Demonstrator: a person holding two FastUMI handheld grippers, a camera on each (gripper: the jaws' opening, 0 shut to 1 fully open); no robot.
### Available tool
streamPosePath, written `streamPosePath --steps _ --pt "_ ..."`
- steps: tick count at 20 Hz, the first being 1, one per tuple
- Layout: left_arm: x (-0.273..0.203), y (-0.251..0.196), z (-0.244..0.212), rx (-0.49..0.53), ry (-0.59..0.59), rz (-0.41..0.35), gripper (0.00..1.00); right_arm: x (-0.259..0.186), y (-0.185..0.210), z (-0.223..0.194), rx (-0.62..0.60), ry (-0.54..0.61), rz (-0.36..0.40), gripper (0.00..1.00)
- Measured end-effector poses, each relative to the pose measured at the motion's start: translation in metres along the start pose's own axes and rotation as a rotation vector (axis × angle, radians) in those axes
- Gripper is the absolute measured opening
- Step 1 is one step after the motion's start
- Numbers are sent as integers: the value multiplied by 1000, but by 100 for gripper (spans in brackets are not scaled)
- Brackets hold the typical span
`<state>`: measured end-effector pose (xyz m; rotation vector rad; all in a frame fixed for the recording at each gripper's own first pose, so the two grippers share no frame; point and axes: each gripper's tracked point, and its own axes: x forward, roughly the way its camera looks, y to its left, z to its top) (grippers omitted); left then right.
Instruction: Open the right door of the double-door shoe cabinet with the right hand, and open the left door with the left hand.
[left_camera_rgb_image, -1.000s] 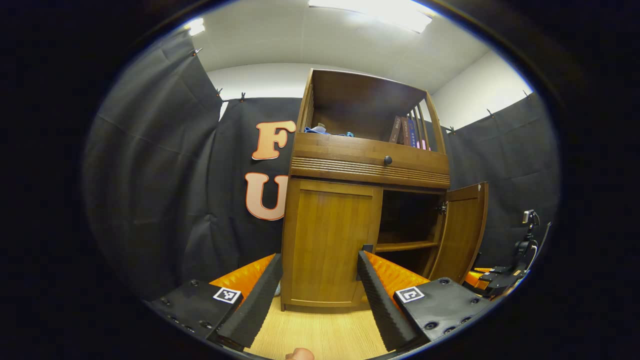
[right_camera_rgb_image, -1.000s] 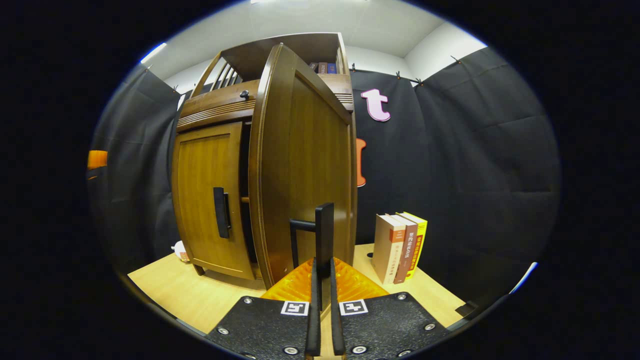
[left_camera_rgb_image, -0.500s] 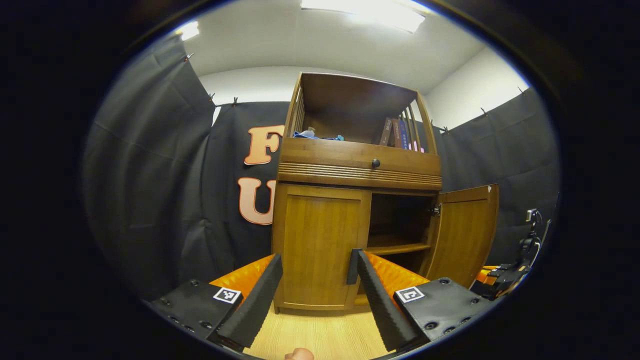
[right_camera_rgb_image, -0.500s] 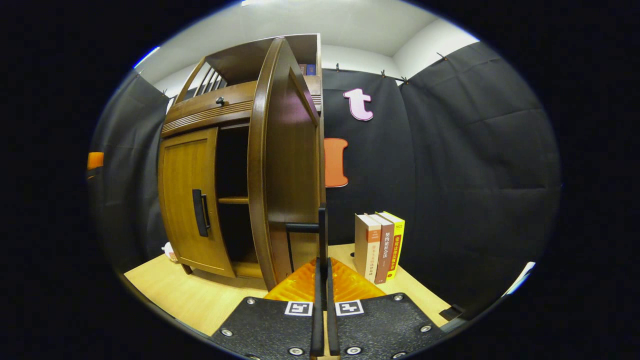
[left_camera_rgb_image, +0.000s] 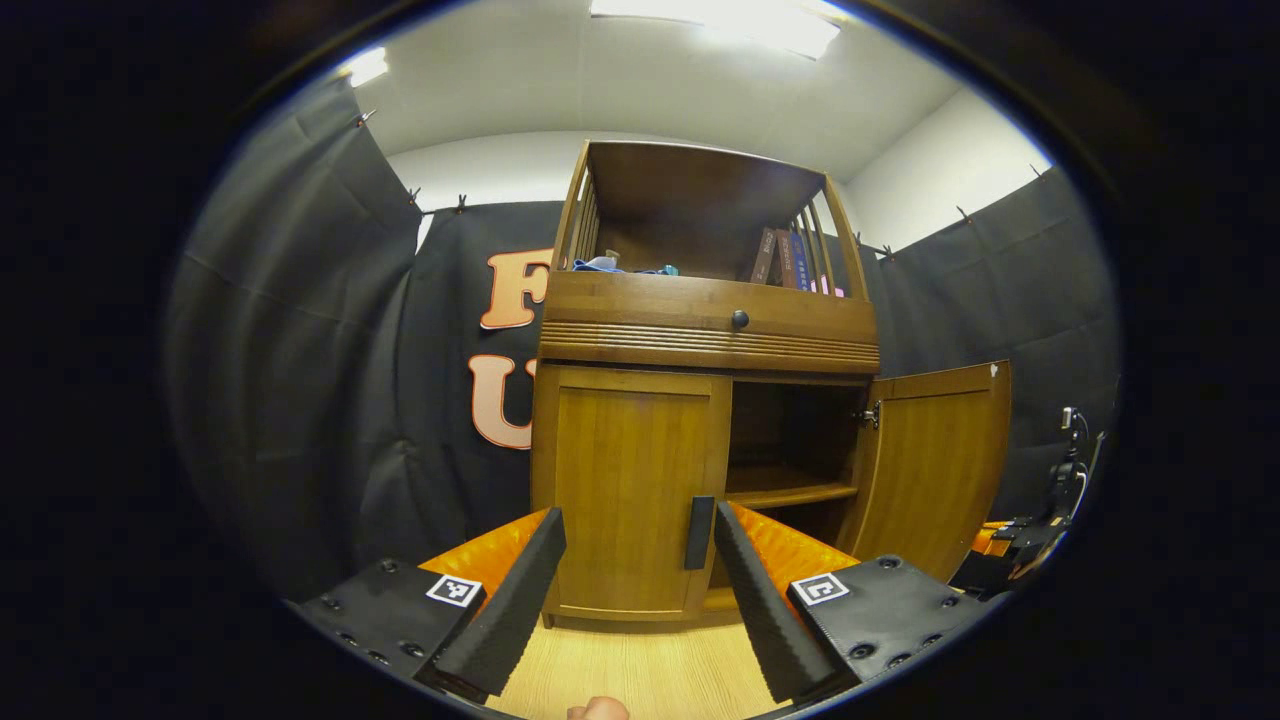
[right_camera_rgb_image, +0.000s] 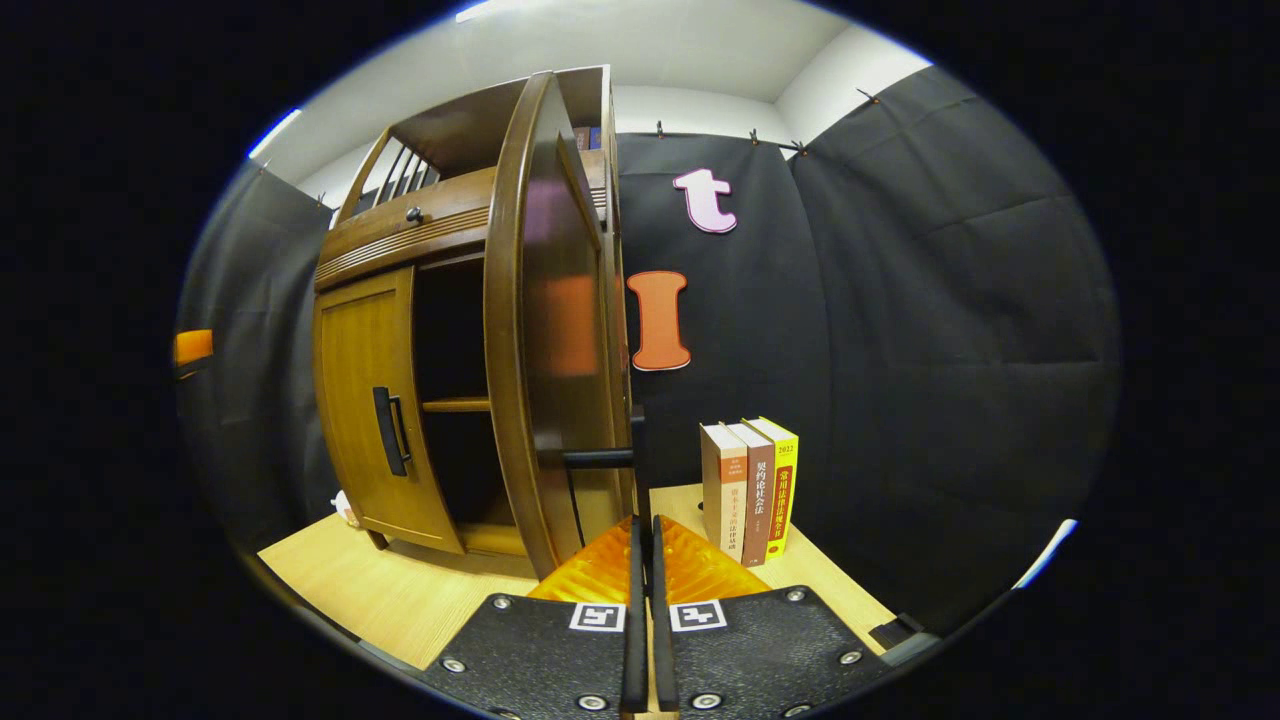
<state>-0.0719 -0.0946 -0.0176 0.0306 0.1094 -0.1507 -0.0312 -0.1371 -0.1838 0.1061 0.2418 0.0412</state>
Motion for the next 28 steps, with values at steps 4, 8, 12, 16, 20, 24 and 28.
streamPosePath --steps 4,8,12,16,20,24,28 --pt "3 -13 -3 6 7 -8 94 -1 -15 -4 15 7 25 2" --pt "9 -26 -4 -13 2 -25 94 -10 -34 -2 -4 -2 -21 4" --pt "23 -43 -11 -37 8 -64 94 -29 -51 2 18 -21 -61 14" --pt "40 -46 -21 -33 15 -59 94 -41 -59 7 3 -29 -90 12" --pt "66 -47 -40 -44 32 -51 94 -48 -55 14 -21 -32 -93 26" --pt "98 -54 -66 -64 59 -71 97 -58 -49 30 -30 -52 -108 58" --pt "137 -58 -91 -25 65 -63 94 -63 -50 47 -48 -83 -143 98"
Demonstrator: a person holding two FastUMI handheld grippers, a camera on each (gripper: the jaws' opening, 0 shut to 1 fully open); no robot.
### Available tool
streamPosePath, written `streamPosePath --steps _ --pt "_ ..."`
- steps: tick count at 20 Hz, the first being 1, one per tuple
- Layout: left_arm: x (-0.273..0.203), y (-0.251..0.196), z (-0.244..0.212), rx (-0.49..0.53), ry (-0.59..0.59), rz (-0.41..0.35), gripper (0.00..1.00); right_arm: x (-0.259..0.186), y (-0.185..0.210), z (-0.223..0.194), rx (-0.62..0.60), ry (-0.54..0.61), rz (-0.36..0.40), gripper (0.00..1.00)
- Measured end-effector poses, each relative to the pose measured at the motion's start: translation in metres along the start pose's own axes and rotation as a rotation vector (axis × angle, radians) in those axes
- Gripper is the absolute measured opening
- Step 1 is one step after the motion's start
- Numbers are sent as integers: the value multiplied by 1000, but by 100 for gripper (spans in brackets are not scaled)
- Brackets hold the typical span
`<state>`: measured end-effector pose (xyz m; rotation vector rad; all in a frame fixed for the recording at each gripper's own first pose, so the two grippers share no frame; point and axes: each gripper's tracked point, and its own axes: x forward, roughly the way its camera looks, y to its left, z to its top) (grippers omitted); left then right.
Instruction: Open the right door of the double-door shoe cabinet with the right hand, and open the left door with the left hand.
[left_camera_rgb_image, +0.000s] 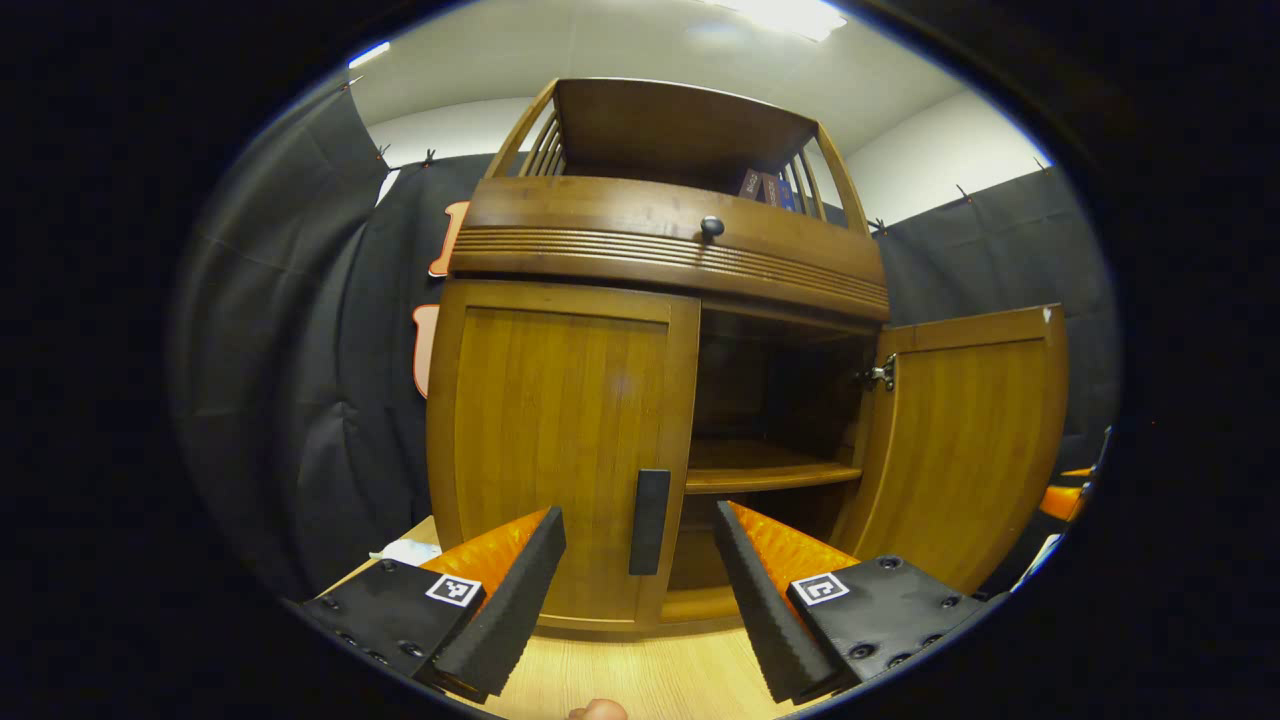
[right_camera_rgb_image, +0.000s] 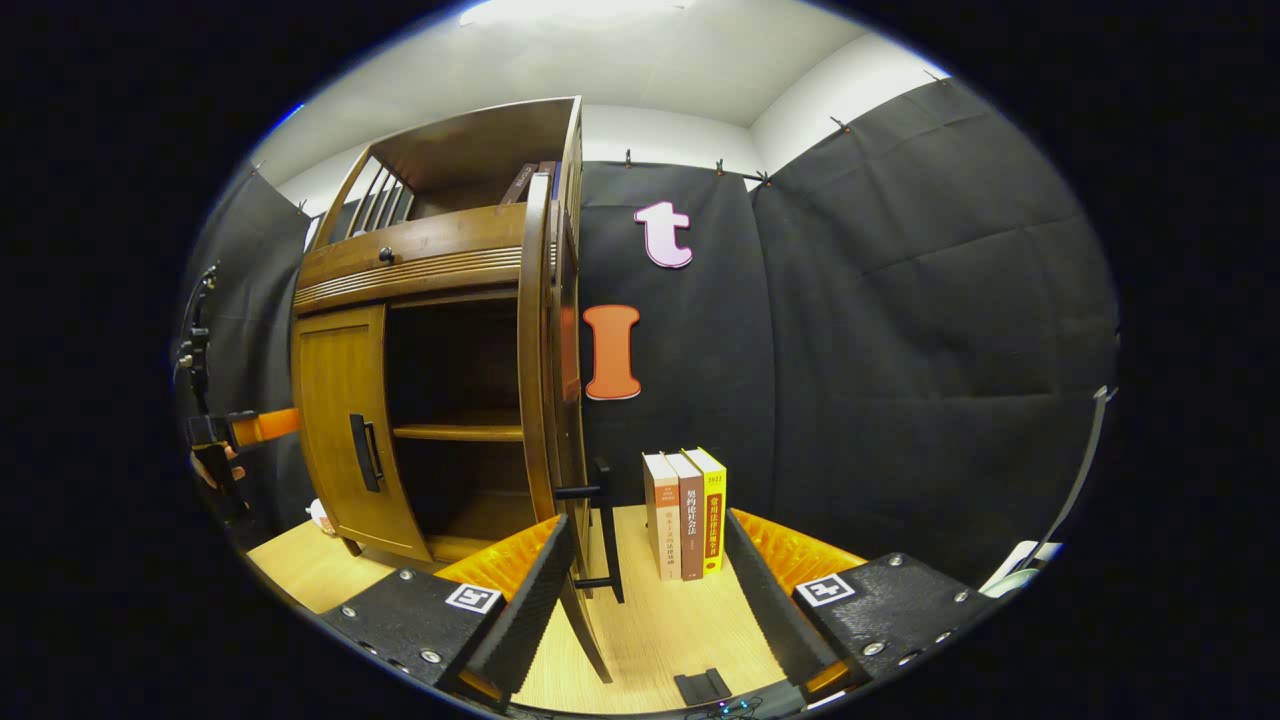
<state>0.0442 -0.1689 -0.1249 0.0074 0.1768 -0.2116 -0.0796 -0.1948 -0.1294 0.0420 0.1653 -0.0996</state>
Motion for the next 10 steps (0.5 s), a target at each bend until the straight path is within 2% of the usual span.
streamPosePath --steps 1,4,10 --pt "12 2 -8 5 4 2 96 -2 -3 4 0 -10 -16 92" --pt "47 -1 -28 23 17 0 94 -7 -9 17 15 -39 -48 92" --pt "95 -4 -69 29 57 -8 95 -11 -11 16 33 -39 -63 92"
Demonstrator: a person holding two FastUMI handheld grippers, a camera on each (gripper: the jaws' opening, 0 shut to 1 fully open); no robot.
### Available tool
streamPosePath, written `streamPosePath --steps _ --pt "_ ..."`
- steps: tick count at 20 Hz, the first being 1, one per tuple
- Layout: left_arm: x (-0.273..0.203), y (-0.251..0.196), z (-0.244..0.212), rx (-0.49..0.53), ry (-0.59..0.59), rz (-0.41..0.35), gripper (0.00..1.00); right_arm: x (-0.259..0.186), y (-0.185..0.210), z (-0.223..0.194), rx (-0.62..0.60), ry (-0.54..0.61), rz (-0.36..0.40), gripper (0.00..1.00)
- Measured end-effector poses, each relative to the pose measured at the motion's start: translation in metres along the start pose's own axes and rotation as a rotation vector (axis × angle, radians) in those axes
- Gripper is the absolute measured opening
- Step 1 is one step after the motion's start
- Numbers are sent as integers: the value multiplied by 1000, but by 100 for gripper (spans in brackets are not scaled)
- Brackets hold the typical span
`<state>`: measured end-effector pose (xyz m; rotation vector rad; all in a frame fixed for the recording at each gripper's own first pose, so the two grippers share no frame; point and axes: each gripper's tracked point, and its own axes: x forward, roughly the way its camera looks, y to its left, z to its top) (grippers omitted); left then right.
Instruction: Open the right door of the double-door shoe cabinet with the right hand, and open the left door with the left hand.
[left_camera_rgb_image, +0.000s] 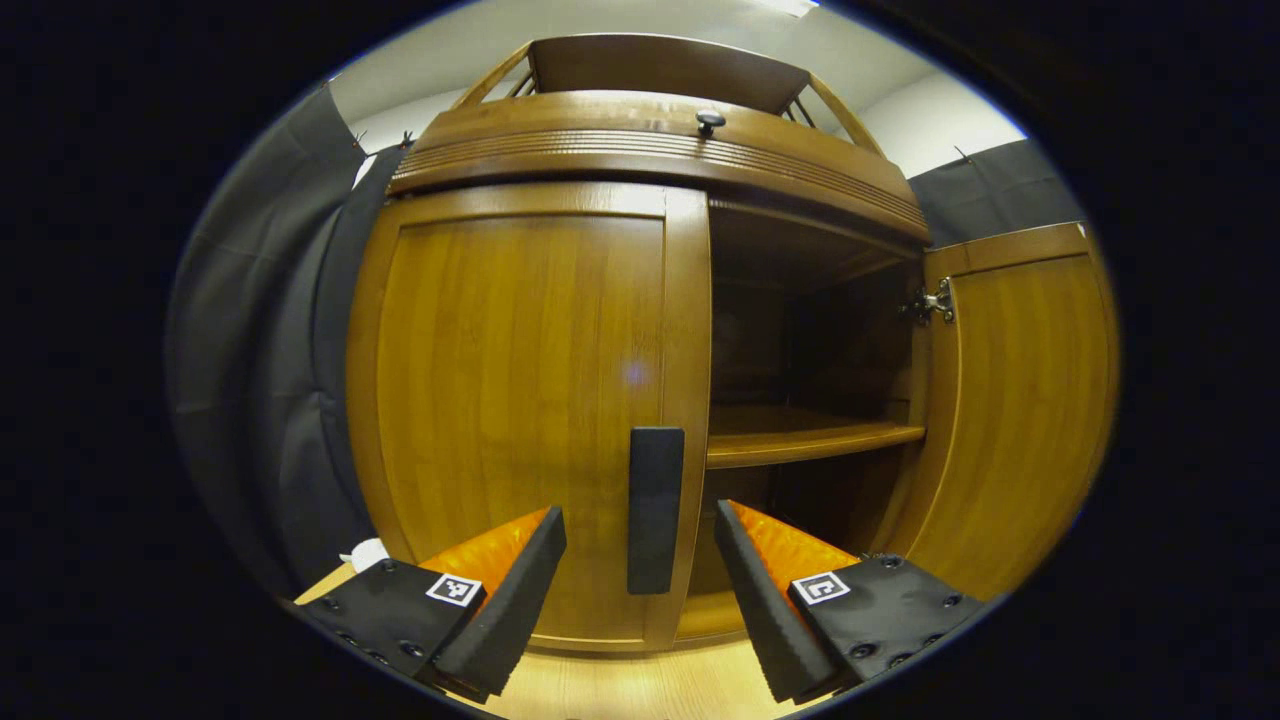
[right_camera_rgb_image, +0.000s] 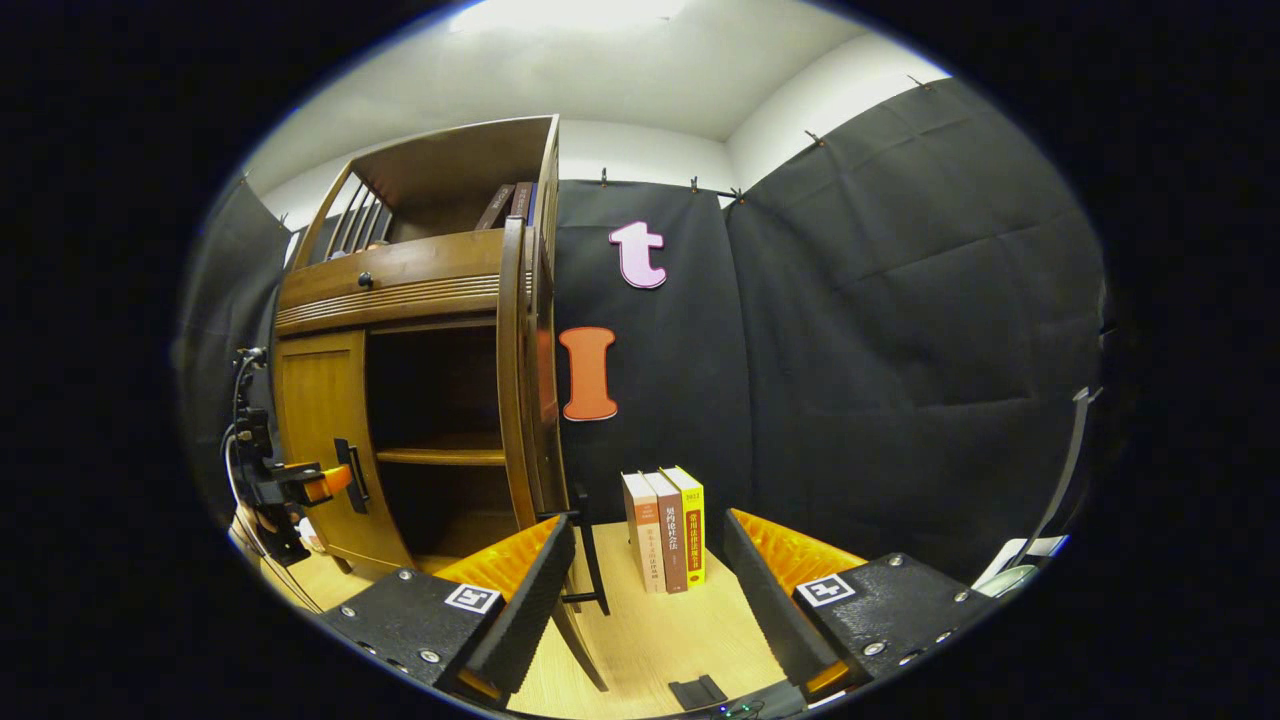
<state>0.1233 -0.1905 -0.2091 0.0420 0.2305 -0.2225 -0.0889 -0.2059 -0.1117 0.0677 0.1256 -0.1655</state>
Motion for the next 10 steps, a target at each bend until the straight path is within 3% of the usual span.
streamPosePath --steps 6,10 --pt "28 -3 -13 -2 3 -2 94 -3 2 -3 3 5 -1 92" --pt "38 -1 -16 20 12 22 79 -3 1 -1 17 1 -7 92"
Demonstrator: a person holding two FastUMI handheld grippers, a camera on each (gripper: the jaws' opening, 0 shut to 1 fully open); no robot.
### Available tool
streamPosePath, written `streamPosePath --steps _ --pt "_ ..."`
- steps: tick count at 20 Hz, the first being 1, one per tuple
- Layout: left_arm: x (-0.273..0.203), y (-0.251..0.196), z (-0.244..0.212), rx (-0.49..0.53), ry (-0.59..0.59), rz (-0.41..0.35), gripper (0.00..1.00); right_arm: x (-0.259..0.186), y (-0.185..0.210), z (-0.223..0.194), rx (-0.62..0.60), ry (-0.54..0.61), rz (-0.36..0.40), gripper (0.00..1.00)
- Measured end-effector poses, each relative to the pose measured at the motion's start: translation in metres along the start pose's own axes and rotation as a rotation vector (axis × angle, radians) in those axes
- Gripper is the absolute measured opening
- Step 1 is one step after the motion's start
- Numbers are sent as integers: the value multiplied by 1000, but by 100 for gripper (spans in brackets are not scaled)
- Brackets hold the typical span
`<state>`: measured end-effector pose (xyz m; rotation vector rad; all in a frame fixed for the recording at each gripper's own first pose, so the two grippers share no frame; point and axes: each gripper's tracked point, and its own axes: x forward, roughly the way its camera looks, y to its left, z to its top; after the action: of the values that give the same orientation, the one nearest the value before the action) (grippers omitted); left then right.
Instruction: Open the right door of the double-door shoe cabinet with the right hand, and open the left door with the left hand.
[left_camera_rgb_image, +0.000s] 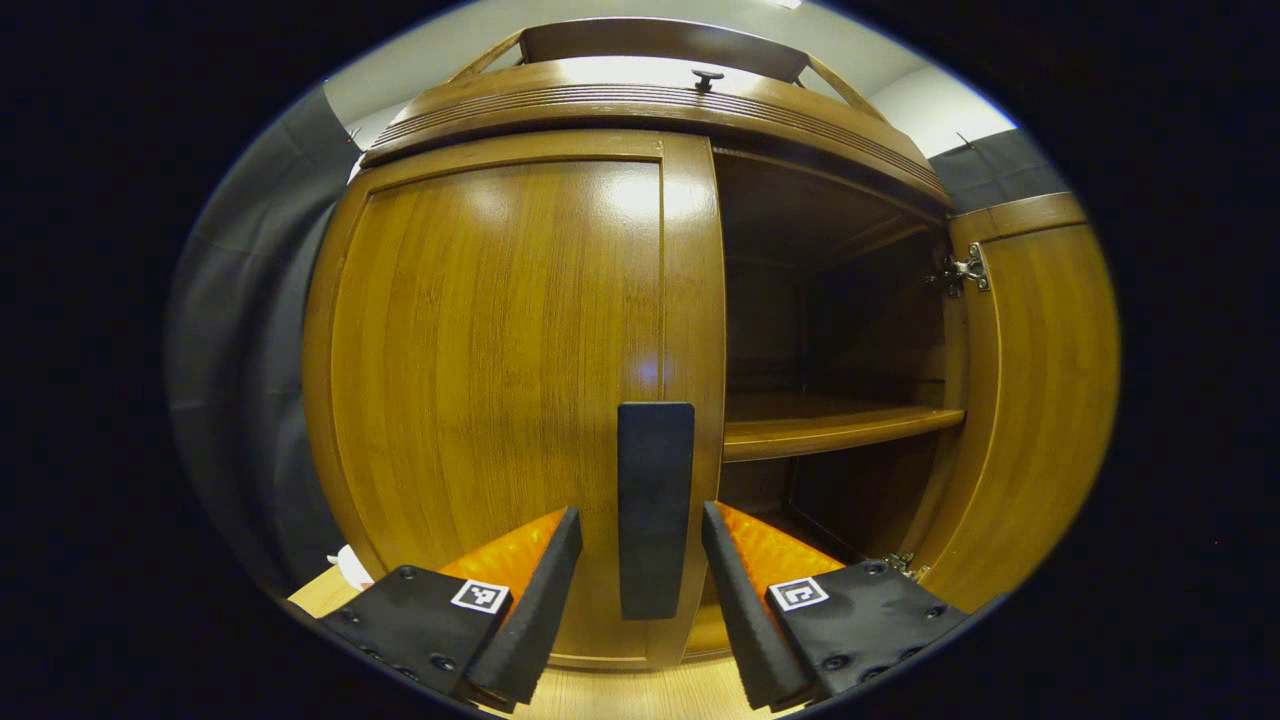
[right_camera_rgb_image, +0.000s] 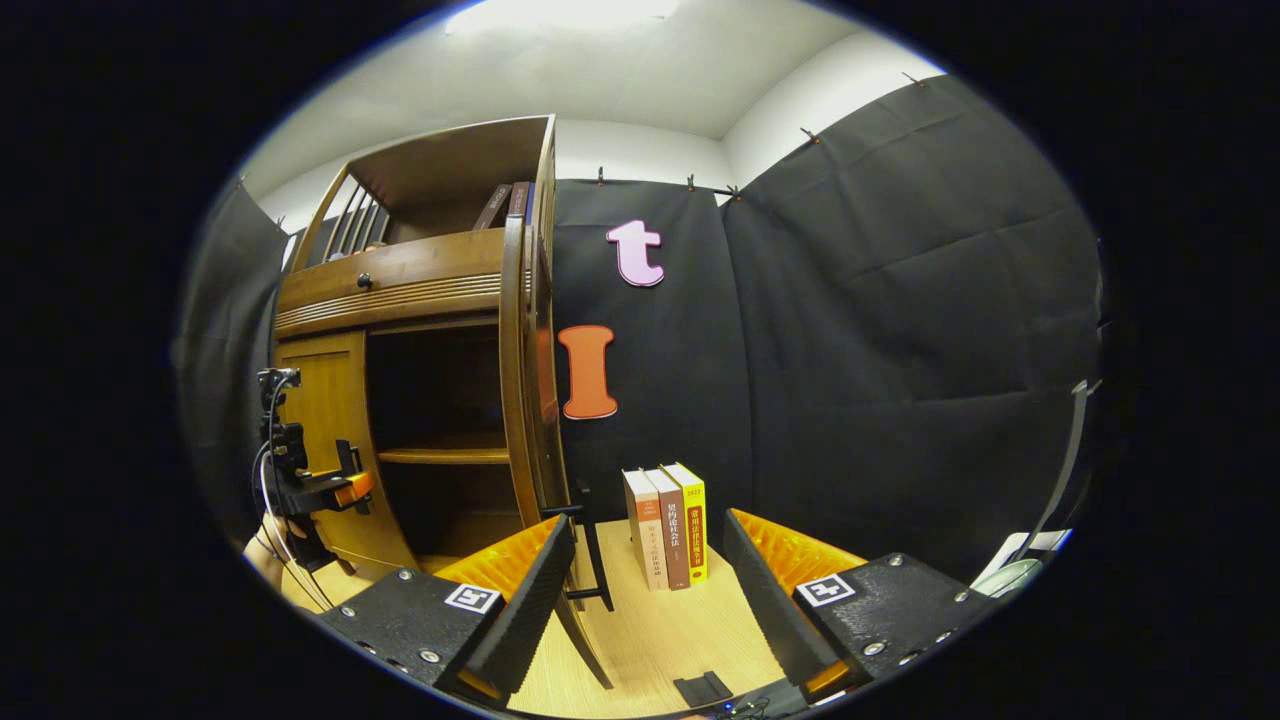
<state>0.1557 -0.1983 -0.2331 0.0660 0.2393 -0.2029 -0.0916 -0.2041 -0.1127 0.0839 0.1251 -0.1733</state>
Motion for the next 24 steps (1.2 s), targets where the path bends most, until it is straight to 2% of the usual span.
streamPosePath --steps 1,6,7,8,10,12,21,22,24 --pt "2 0 -2 0 4 1 70 1 0 0 4 -1 1 92" --pt "1 -3 -4 8 17 -2 40 -3 2 3 -3 -10 1 92" --pt "1 -3 -4 5 21 -7 38 -3 4 3 -6 -12 0 92" --pt "0 -4 -5 -4 31 -14 36 -4 5 4 -6 -15 0 98" --pt "-4 -4 -3 -45 29 -28 34 -6 8 6 -2 -18 4 98" --pt "-12 -2 -7 -25 33 -48 29 -8 12 7 -6 -20 6 98" --pt "-68 3 -4 -49 47 -124 24 -23 44 25 -34 -46 39 99" --pt "-77 6 -2 -50 47 -131 24 -25 50 27 -35 -49 46 92" --pt "-94 13 -2 -49 48 -138 24 -27 61 30 -41 -55 59 92"
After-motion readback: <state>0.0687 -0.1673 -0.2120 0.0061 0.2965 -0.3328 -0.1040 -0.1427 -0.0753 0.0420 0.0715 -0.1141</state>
